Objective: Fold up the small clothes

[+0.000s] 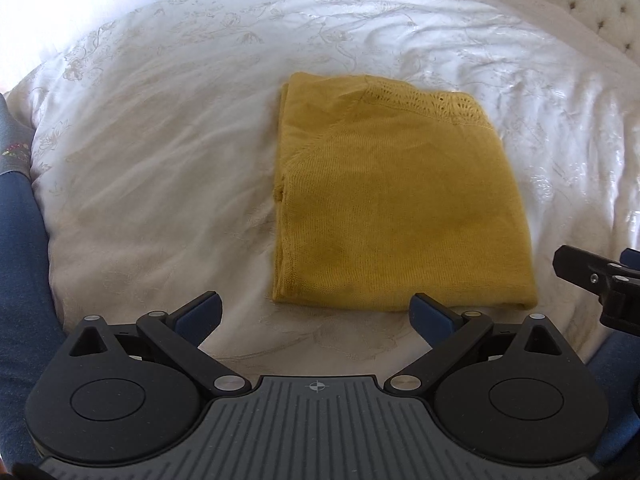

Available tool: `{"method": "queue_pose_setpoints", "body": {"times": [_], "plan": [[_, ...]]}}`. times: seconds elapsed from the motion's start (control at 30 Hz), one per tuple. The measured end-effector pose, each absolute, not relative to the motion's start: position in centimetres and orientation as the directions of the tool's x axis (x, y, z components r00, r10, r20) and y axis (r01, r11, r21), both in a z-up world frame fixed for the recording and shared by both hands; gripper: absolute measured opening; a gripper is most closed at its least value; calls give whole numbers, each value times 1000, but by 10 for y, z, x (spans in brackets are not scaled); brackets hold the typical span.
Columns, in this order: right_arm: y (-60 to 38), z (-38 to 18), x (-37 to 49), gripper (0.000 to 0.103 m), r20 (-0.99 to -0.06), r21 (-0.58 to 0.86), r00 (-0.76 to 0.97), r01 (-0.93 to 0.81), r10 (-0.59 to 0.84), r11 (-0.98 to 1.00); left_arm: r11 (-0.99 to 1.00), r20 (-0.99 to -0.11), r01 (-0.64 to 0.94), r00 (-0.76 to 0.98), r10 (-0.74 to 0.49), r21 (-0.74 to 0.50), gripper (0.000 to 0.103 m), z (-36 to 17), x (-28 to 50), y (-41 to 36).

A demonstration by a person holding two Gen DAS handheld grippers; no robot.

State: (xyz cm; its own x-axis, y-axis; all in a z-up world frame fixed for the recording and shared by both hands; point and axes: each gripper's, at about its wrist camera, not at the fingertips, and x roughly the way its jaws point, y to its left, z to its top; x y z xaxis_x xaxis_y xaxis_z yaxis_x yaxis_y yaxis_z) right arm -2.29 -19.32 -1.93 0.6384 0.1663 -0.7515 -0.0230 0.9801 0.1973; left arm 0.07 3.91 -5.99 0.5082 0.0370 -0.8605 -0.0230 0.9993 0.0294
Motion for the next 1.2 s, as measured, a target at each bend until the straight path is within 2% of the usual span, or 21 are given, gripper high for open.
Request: {"method": "queue_pose_setpoints", "body": {"times": [1.2], "plan": [[-191, -30, -7, 102, -778, 237, 596, -17, 200, 971, 1000, -877, -13, 479, 31, 28, 101, -67, 13, 37]]}}
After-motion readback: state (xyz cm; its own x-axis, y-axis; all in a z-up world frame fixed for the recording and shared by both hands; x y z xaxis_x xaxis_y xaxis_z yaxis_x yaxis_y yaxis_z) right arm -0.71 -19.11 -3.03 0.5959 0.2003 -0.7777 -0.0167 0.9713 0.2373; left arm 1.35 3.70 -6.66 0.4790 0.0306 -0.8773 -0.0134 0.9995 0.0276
